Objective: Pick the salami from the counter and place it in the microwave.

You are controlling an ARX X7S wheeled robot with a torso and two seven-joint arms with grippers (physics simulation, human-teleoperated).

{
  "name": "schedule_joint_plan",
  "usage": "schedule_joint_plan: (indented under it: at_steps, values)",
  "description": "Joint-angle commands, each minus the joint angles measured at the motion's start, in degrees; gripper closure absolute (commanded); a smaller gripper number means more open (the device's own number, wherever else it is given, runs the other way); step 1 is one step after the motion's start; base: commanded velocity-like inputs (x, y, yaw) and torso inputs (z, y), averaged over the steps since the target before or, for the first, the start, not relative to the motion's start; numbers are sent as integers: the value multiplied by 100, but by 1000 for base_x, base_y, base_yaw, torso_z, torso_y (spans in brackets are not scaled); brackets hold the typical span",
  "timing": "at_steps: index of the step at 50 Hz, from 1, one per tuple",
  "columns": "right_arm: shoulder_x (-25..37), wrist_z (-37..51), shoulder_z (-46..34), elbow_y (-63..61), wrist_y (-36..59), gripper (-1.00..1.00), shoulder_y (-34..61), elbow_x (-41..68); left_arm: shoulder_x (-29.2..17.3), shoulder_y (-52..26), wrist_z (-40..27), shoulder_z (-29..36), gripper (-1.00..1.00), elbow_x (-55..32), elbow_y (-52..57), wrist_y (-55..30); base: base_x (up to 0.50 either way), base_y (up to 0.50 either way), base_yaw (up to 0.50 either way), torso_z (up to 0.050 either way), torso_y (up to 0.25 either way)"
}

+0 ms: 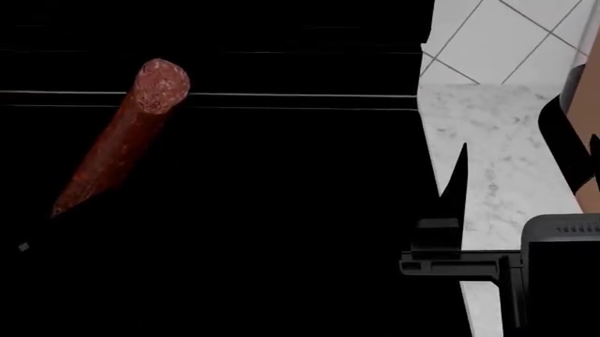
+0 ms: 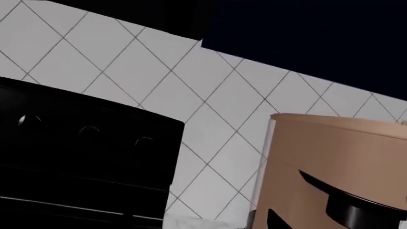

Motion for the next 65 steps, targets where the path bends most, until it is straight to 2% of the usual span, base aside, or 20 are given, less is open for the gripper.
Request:
schedule_joint_plan:
  at_steps: [1, 10, 32, 45, 52, 65]
  values:
    - [20, 23, 2, -24, 23, -100, 9, 25, 0, -8, -73, -17, 100, -120, 6, -7, 320, 0, 0, 0, 0]
    - [22, 29, -7, -3, -28, -100, -20, 21, 8, -27, -74, 9, 100, -114, -8, 1, 313, 0, 0, 0, 1]
    - [56, 63, -3, -49, -52, -100, -43, 48, -37, 70, -58, -123, 100, -224, 27, 91, 0, 0, 0, 0, 0]
    - [73, 94, -48, -67, 19, -100, 31, 79, 86, 463, 287, -533, 100, -243, 183, 758, 0, 0, 0, 0, 0]
    - [89, 103, -24, -93, 35, -100, 33, 112, 205, 822, 717, -681, 100, -48, 415, 1338, 0, 0, 0, 0, 0]
    - [104, 122, 4, -127, -1, -100, -16, 138, 492, 1220, 1085, -851, 100, 399, 685, 2174, 0, 0, 0, 0, 0]
